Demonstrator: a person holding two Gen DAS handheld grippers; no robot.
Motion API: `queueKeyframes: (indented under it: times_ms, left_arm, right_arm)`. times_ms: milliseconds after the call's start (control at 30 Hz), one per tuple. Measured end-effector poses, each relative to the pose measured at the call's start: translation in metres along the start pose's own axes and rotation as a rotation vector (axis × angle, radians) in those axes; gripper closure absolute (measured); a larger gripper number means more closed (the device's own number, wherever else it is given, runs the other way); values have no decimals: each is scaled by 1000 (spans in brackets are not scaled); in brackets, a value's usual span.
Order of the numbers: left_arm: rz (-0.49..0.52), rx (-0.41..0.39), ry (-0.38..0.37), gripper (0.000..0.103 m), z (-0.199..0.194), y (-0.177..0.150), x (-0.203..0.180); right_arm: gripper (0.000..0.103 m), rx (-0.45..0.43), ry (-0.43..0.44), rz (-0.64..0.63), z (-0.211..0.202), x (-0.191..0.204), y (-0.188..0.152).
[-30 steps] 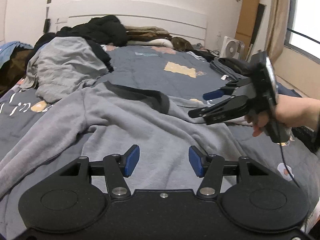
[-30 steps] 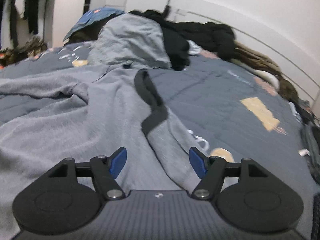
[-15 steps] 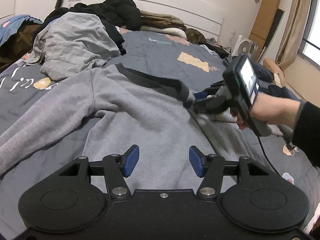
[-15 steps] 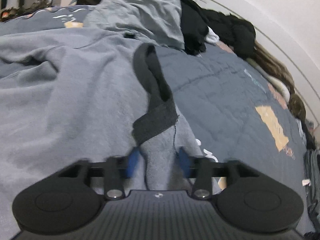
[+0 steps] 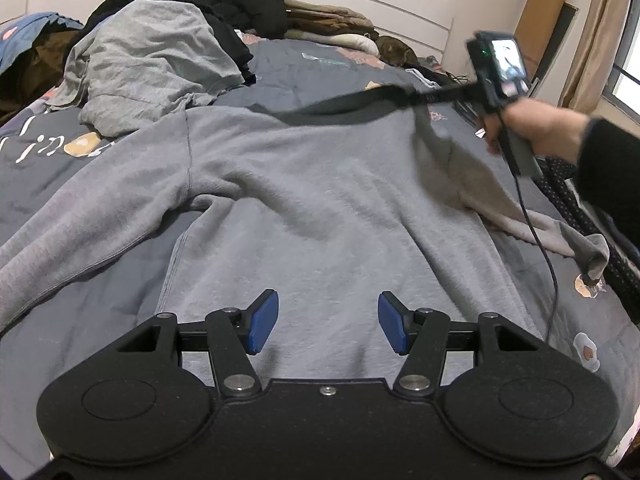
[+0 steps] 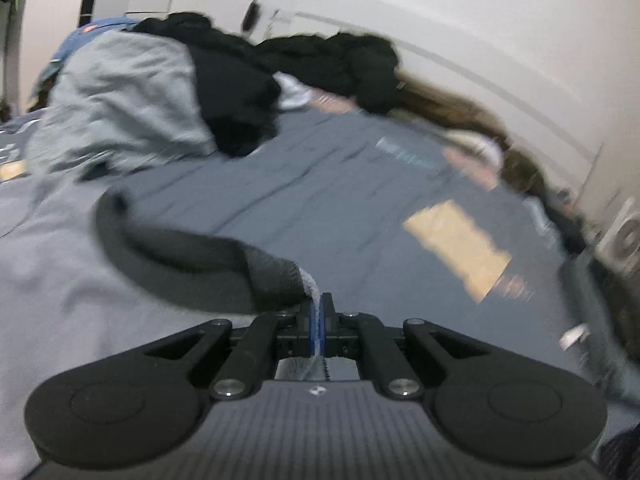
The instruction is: Fold clothes
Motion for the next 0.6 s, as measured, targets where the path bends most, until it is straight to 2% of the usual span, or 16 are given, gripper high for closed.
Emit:
queueKeyframes:
  times_ms: [67,133,233,367,500,533,600]
  left_arm:
    - [3,10,4,48,5,0,1]
    - [9,22,10,48,10,-1,2]
    - [13,34,11,48,15,-3,4]
    - [1,25,2,48,13,-1,5]
    - [-2,10,-10,48,6,1,2]
    - [-2,6,-12,48,5,2,1]
    - [2,-3,-16,48,2,2,-2]
  right_arm:
    - [101,16,-42,-31,20,-8,10]
    - [96,60,-94,-68,45,-12,10]
    - [96,158,-148,0,70,-26,-2]
    - [89,76,-133,134,37,-50,-9]
    - [70,6,-76,204,-25,-53,-26]
    - [63,-2,-64,216,-40,-50,-33]
    - [57,-1,-50,255,-68,-46,-54]
Point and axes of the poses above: each gripper's, at about its wrist camera, not at the fingertips, and z roughly the way its jaws point, x to its left, y to its top, the point moved 4 cm from there along z, roughly the way its jaws point, and after that the axes turned 4 degrees about y, right-handed, at the moved point
